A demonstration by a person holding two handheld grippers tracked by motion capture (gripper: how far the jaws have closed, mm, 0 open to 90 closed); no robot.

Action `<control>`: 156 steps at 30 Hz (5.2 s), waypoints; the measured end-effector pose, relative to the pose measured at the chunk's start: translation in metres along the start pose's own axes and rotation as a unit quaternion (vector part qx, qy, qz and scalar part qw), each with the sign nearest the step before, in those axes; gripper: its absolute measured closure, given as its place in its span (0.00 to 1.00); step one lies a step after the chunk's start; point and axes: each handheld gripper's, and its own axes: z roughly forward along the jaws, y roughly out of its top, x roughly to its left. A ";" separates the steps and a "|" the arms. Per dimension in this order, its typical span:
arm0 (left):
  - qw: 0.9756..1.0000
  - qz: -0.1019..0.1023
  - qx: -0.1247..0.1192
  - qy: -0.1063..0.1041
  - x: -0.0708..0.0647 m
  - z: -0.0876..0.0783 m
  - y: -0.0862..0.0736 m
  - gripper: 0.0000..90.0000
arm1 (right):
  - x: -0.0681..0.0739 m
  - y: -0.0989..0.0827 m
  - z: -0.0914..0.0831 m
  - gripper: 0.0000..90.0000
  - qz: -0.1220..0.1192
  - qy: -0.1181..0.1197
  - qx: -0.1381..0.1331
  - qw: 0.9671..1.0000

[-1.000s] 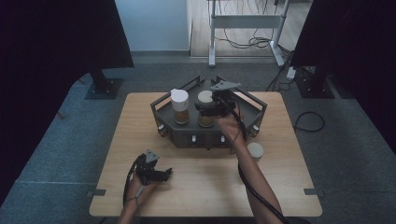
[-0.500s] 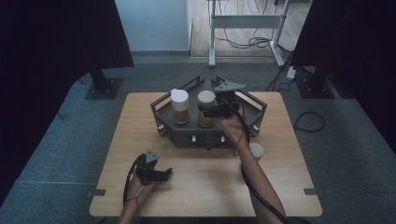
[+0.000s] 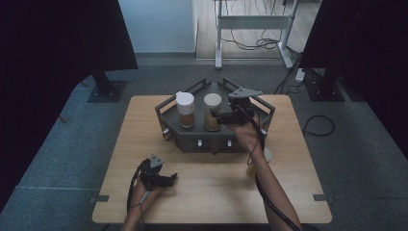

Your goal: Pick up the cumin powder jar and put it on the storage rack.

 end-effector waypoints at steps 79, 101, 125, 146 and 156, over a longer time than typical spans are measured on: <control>1.000 -0.003 -0.001 0.003 -0.002 0.000 0.000 0.05 | -0.023 -0.078 -0.103 0.15 0.019 -0.064 -0.007 0.998; 1.000 -0.004 -0.003 0.004 -0.002 0.000 -0.001 0.05 | -0.035 -0.108 -0.128 0.15 0.043 -0.104 0.008 0.994; 1.000 -0.003 -0.001 0.006 -0.004 0.000 -0.001 0.05 | -0.042 -0.141 -0.136 0.15 0.069 -0.133 0.030 0.988; 1.000 0.000 0.000 0.003 -0.003 0.000 0.000 0.04 | -0.040 -0.168 -0.132 0.15 0.085 -0.144 0.050 0.985; 1.000 0.000 0.000 0.003 -0.003 0.000 0.000 0.04 | -0.038 -0.177 -0.128 0.15 0.089 -0.149 0.060 0.983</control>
